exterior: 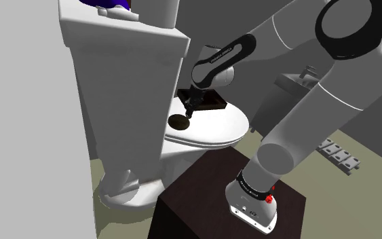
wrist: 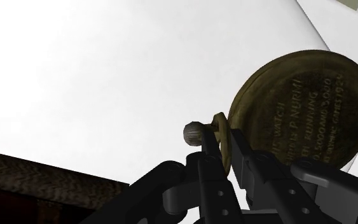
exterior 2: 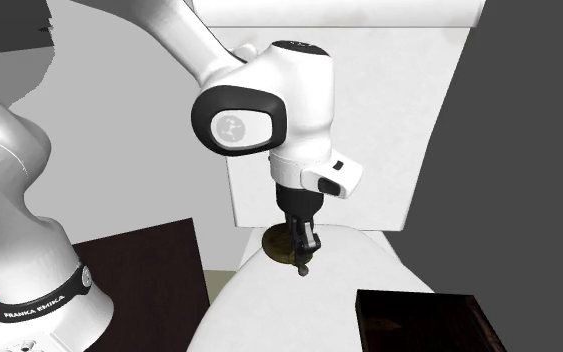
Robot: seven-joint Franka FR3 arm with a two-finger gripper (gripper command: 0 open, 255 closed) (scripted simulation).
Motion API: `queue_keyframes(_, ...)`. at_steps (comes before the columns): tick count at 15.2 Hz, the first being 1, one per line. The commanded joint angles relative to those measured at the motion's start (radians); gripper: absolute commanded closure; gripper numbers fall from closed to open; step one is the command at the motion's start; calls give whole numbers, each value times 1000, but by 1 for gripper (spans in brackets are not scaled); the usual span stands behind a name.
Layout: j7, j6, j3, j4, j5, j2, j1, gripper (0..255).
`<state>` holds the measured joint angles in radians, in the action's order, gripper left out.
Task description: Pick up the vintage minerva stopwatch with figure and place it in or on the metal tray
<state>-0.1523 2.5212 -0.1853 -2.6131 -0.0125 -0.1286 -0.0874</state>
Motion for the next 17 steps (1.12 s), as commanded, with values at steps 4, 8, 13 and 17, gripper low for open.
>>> queue_keyframes(4,11,-79,2,23,17,-57,-6,255)
queue_keyframes(8,19,-142,5,44,26,-100,-9,255)
queue_keyframes(13,28,-219,10,74,35,-147,-12,255)
queue_keyframes(17,33,-280,14,103,39,-179,-13,255)
